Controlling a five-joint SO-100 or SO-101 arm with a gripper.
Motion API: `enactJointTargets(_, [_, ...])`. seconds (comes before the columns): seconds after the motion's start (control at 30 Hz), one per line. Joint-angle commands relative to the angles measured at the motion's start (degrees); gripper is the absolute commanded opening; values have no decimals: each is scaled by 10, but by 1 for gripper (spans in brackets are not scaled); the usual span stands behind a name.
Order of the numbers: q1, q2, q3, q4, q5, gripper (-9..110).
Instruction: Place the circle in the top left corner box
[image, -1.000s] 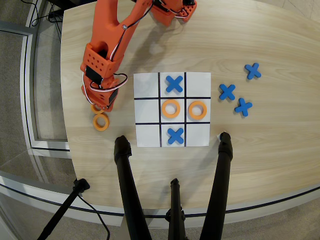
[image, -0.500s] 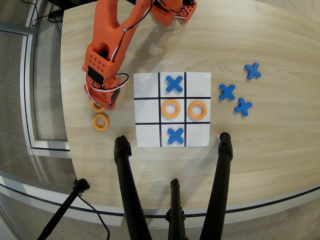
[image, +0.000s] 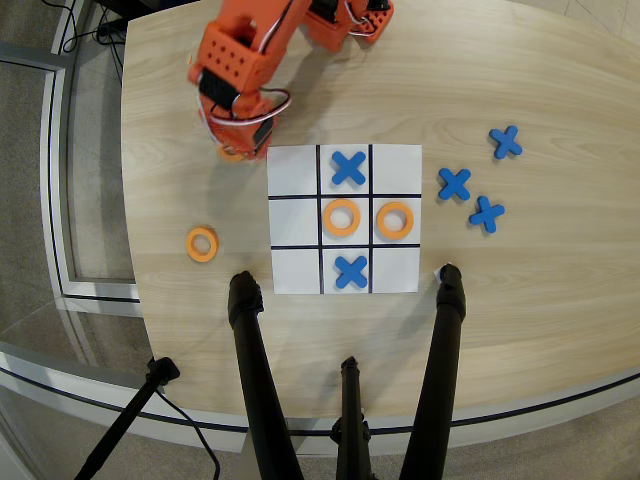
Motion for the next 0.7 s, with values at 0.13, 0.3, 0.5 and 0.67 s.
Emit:
enactJointTargets(0.13, [-18,53,57,-50,18,0])
enactJointTargets(0.3, [-29,96,43,-73,24,0])
enactJointTargets(0.5, [-101,253,43,-73,48,0])
enactJointTargets(0.67, [-226,451,121,-73,77,0])
